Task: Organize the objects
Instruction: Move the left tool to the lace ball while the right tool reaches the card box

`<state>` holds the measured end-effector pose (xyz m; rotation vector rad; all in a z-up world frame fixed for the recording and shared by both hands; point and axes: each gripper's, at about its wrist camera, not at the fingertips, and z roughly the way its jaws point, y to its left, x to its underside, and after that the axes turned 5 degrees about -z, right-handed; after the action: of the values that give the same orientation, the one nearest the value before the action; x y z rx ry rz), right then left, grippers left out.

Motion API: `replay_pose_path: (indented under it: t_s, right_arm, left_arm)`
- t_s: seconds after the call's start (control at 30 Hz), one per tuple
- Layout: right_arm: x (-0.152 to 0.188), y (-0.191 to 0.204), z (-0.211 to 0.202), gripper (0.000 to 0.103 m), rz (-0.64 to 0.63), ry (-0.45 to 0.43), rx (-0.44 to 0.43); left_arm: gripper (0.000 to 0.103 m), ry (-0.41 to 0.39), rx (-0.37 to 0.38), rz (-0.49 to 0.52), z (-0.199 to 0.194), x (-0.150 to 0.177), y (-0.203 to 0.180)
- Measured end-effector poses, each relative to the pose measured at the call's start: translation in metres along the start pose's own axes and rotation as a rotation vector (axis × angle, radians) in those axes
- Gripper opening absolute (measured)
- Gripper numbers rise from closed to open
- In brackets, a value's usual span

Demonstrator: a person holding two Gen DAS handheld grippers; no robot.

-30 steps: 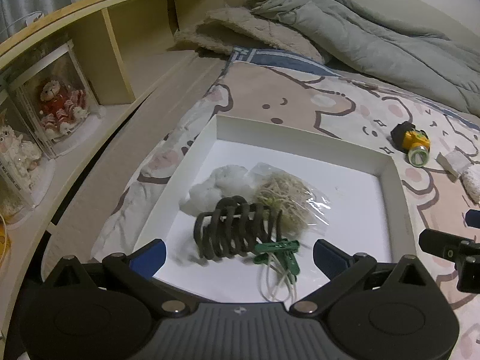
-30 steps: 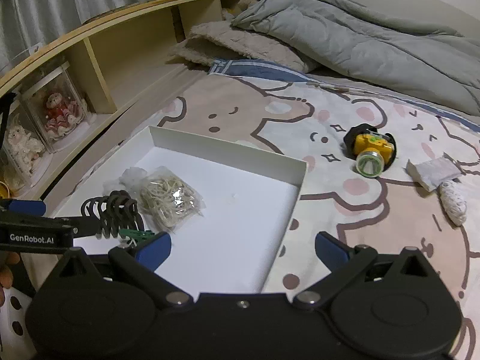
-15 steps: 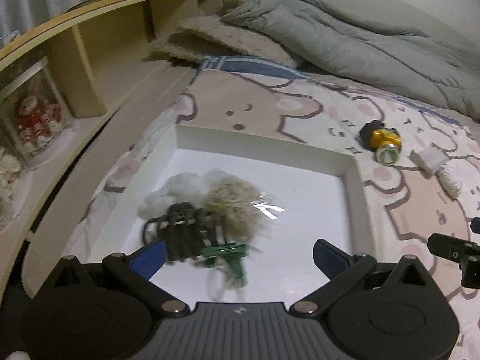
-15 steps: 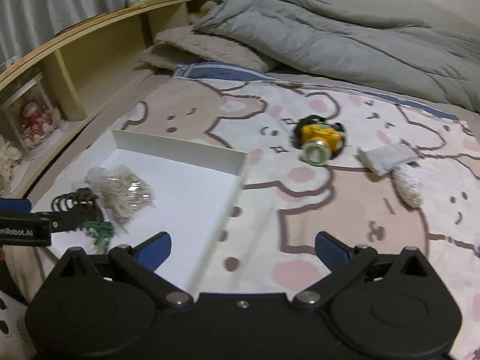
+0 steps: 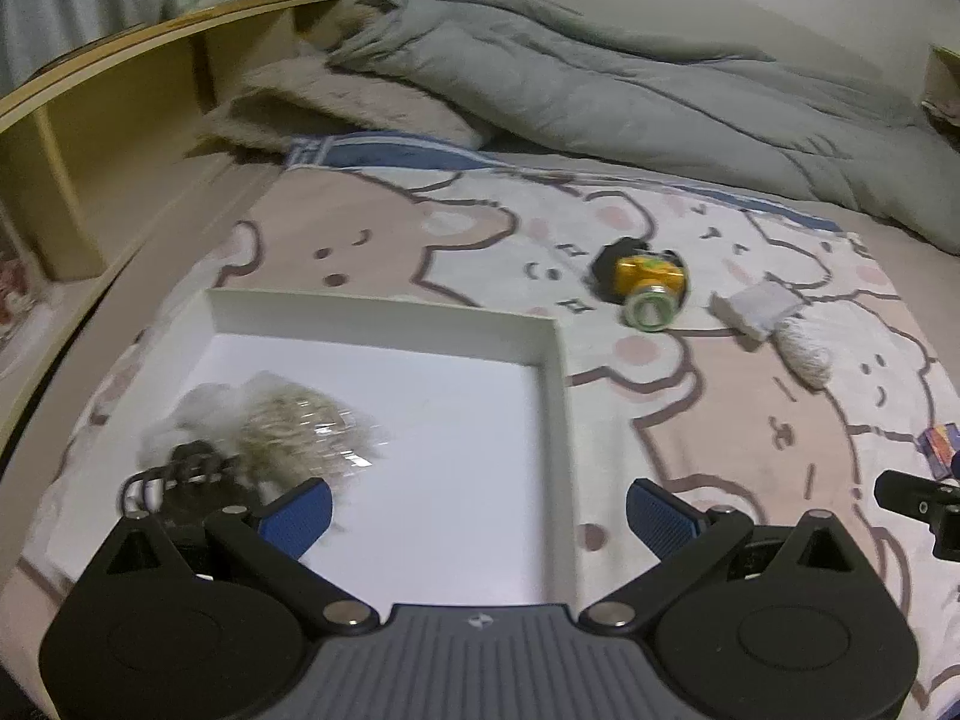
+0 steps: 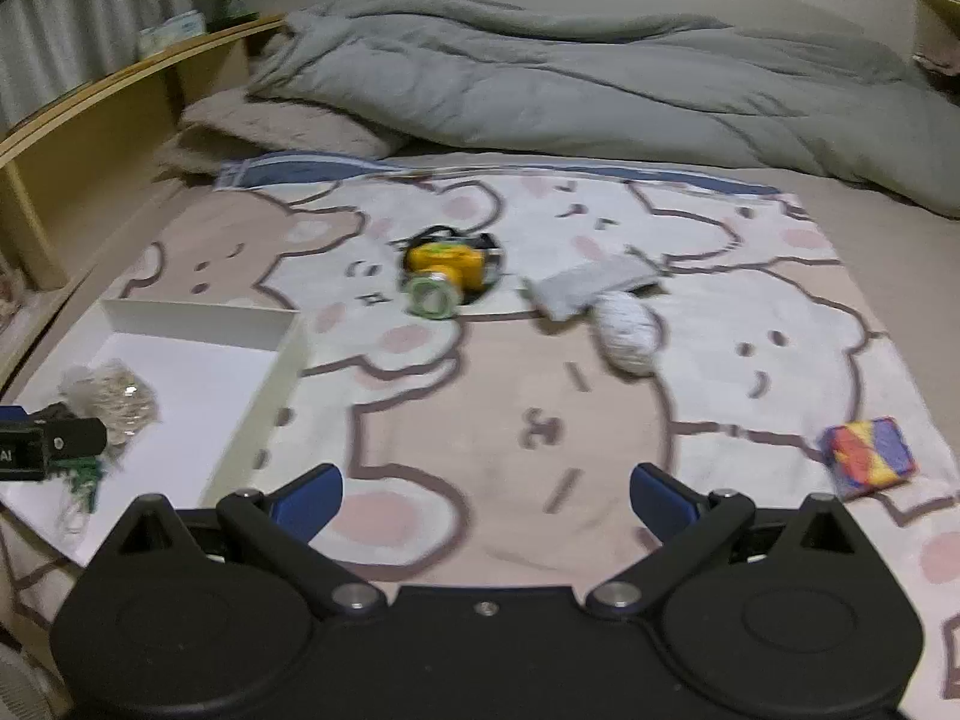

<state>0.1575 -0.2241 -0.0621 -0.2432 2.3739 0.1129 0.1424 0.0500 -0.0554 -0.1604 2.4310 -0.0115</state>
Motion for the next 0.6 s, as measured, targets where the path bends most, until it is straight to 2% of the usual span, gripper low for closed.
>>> replay_pose_path:
  t_s: [0.47,0.6]
  right_arm:
    - [0.022,-0.090,-0.013,0.103,0.078,-0.020,0.122]
    - [0.030,-0.116,-0.011,0.103,0.085,-0.041,0.141]
  left_arm:
    - [0.103,-0.033,0.104,0.063,0.013,0.000,-0.081]
    - [0.103,-0.070,0.124,0.047,0.017,-0.001,-0.100]
